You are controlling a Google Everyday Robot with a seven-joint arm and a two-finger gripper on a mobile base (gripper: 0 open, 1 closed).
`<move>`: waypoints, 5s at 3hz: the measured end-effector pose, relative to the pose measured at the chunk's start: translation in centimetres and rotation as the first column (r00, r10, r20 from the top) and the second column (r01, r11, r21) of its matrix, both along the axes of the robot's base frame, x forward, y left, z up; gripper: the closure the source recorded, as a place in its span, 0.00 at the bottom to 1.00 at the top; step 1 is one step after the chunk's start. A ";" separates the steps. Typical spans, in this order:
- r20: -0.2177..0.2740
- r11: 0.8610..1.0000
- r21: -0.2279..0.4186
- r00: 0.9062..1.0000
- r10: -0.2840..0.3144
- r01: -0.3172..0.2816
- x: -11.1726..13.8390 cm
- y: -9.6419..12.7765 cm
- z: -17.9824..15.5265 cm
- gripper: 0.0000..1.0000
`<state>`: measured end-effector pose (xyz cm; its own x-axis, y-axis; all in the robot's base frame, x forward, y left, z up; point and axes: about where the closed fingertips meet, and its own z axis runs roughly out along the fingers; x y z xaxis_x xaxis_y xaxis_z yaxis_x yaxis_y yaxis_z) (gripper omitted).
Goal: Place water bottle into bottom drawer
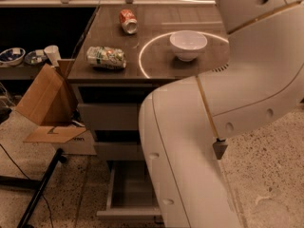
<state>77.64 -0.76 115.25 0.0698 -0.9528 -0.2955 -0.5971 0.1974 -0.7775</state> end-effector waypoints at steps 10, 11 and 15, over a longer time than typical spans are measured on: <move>-0.227 0.967 0.192 0.966 -0.125 0.170 7.2 2.9 -12.0 1.00; -0.248 0.963 0.207 0.961 -0.121 0.174 6.7 3.4 -12.2 1.00; -0.112 0.918 0.378 0.990 -0.088 0.124 -1.1 5.3 -5.8 1.00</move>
Offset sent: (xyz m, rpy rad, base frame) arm 0.1650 0.0171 -0.0425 0.0124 0.2356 -0.1019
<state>76.50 4.58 109.42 -0.0697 -0.7658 -0.6393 -0.6207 0.5350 -0.5731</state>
